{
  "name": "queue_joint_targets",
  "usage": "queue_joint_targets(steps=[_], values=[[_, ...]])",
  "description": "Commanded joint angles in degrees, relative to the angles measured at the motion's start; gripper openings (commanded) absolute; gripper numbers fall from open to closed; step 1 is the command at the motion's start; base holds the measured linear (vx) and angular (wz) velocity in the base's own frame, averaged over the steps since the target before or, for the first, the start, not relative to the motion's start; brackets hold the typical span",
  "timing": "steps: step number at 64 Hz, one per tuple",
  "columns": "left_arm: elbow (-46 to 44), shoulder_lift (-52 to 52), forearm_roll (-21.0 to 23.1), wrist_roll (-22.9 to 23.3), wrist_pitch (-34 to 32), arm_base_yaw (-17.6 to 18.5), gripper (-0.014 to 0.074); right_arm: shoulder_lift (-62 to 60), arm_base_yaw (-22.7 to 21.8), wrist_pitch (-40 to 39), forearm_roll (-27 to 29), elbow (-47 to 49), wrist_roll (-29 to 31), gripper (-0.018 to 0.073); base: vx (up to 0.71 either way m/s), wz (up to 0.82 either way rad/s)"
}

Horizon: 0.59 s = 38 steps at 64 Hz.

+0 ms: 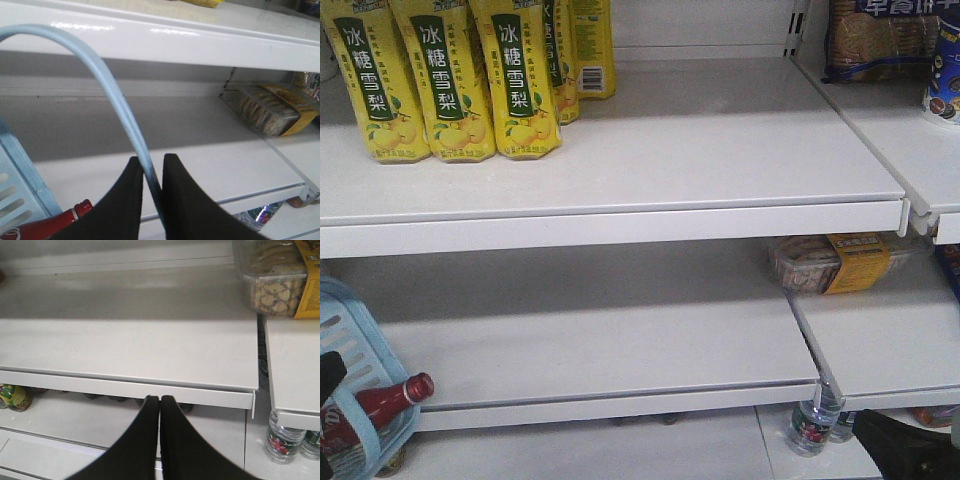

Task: Place coke in basket with both arms

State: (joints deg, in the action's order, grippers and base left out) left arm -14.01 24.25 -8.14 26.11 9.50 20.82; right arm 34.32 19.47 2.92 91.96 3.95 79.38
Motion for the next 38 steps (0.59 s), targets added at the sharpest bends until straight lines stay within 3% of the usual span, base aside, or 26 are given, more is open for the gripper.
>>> queue_joint_targets(steps=[1,38], values=[[-0.2,-1.6,-1.6,-2.6,-7.6,0.1,-0.0006,0.1,0.1,0.5,0.1,1.5,0.0,-0.0005,0.00,0.00],[11.7,-16.9,-1.5,-1.9,-7.5,0.1,-0.0006,0.1,0.1,0.5,0.1,1.5,0.0,-0.0005,0.00,0.00]])
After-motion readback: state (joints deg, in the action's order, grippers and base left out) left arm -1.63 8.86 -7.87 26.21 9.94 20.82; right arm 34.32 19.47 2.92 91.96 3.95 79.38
